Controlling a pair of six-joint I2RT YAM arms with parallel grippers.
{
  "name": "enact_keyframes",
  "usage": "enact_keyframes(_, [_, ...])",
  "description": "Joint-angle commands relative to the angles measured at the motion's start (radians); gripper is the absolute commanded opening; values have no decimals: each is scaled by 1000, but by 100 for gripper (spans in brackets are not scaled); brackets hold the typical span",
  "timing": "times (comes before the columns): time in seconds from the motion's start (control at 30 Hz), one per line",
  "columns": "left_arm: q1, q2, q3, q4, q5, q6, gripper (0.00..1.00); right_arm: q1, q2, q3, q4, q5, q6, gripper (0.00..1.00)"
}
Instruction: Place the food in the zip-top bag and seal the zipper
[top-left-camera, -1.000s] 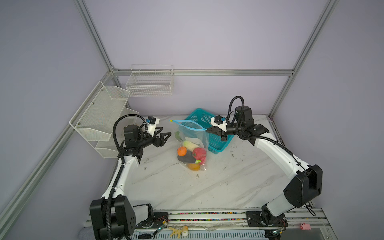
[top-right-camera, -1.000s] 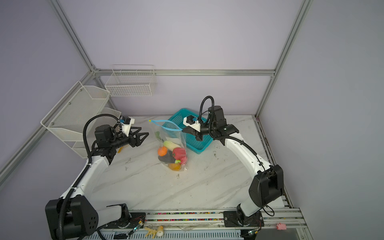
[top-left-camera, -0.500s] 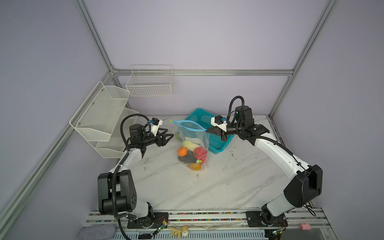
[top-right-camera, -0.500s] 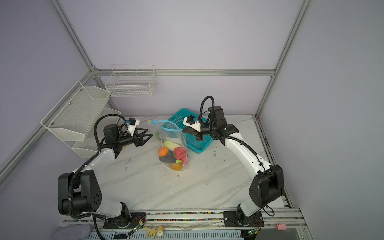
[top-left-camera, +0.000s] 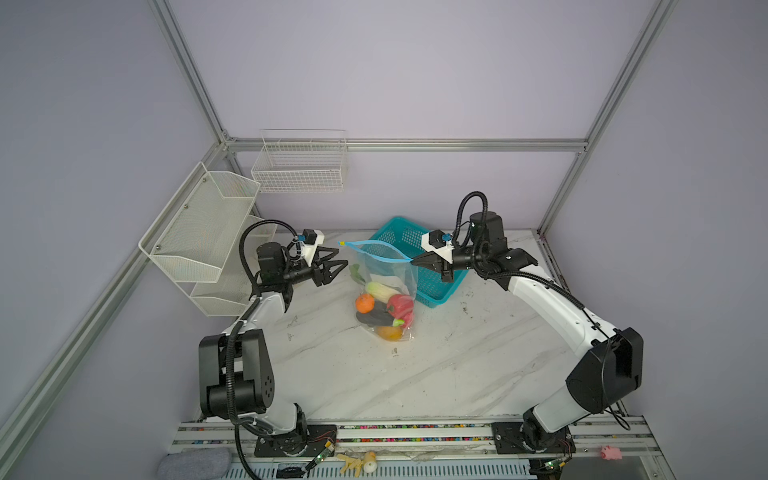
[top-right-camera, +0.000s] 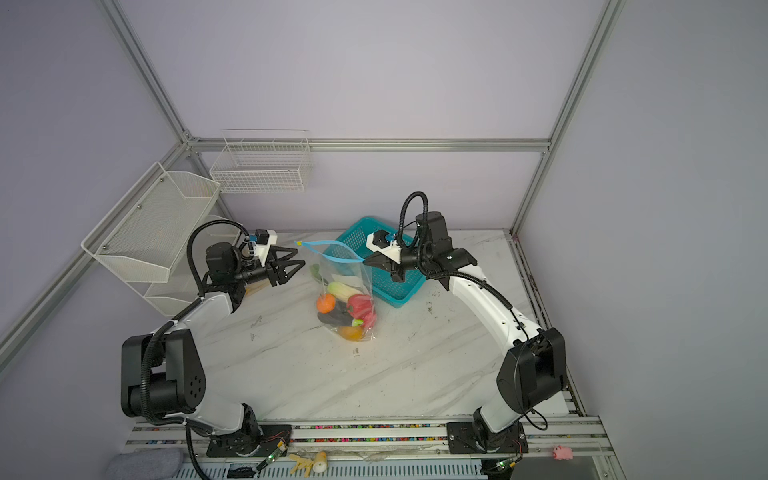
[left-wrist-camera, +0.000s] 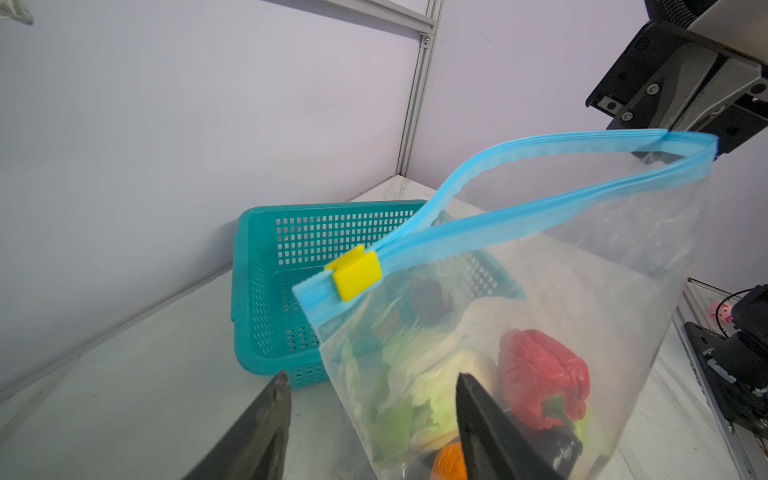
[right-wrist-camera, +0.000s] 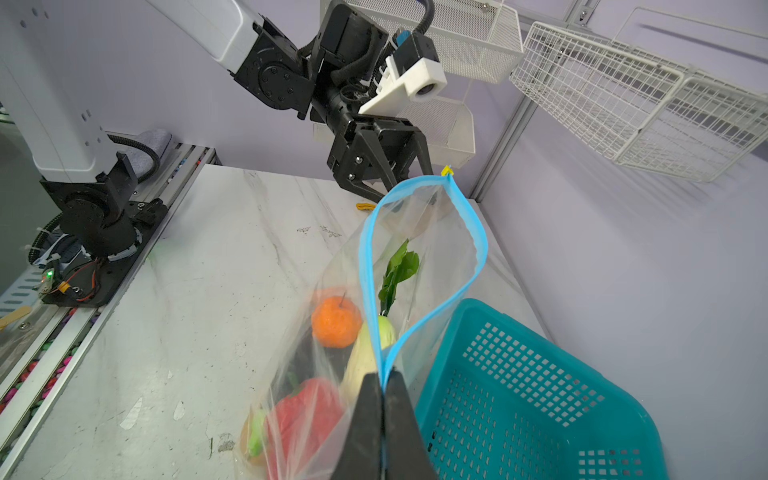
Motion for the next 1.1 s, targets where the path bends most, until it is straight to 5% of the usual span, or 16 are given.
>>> enact_keyframes(0.0, [4,25,109,70,41,-32,62,-5,3,19,32,-41,3,0])
enact_keyframes(0.3, [-11,35,116,89,32,-32,50,-5,15,21,52,-8,25,0])
enact_keyframes(0.8, [-26,30,129,127,26,-55,42,-6,32,24,61,5,40,0])
enact_keyframes(1.07, [-29,25,117,129,17,-57,21,-5,36,25,62,11,46,0])
